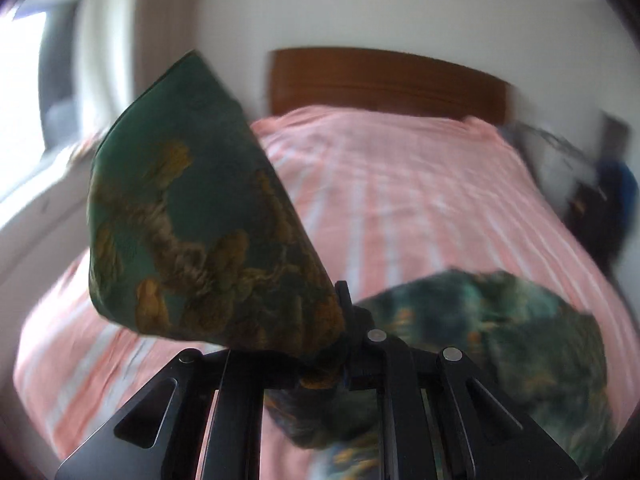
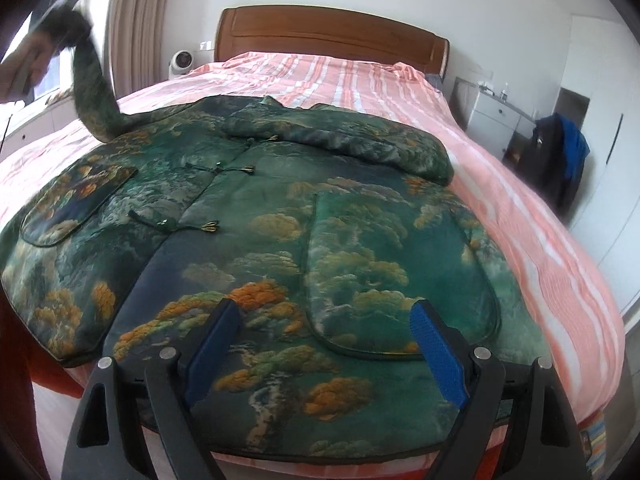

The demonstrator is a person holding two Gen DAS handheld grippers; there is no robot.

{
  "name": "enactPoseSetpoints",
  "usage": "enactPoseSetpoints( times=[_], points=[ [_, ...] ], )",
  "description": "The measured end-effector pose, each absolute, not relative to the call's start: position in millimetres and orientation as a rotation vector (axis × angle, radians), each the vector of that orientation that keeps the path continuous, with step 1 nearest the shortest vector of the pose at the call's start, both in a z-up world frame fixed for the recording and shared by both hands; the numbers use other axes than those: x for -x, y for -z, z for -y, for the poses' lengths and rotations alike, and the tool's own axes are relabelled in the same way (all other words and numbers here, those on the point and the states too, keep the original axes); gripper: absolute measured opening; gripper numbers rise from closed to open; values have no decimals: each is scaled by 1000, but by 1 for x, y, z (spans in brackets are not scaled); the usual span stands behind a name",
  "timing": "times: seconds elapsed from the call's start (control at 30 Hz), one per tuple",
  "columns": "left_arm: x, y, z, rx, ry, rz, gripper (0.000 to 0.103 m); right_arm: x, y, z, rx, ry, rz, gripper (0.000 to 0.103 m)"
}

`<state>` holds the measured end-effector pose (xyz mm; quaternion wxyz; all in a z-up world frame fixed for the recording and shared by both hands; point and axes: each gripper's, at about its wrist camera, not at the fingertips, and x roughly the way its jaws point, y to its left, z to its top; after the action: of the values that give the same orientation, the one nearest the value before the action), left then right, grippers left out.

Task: Fold large clothes
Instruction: 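Grasp the outstretched sleeve with the left tool and lift it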

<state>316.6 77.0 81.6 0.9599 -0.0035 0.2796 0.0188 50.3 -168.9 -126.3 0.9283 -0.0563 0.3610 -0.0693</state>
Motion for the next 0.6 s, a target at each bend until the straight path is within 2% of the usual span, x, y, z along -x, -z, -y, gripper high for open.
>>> enactPoseSetpoints(
  times=[0.1,0.17,0.2,0.27,0.3,0.33,0.37,0.47,0.6],
  points=[
    [-324,-82,22,-118,132,-563,13,-48,124,179,86,164,-736,87],
    [-326,-63,85,-193,220,-586,13,-46,122,186,70,184,-730,87],
    [-327,-47,117,-238,251,-603,17,-45,122,189,64,191,-727,87],
    [-325,-12,163,-318,290,-647,38,-43,121,195,51,205,-724,87],
    [-323,13,186,-374,307,-689,68,-43,121,197,46,208,-725,87],
    [-319,29,199,-418,305,-716,79,-42,122,200,41,211,-726,87],
    [-312,51,214,-484,308,-742,83,-42,122,202,34,214,-727,87],
    [-285,86,224,-599,372,-790,83,-41,121,209,8,223,-721,87],
    [-258,89,195,-584,431,-865,84,-40,122,220,-37,224,-719,87]
  ],
)
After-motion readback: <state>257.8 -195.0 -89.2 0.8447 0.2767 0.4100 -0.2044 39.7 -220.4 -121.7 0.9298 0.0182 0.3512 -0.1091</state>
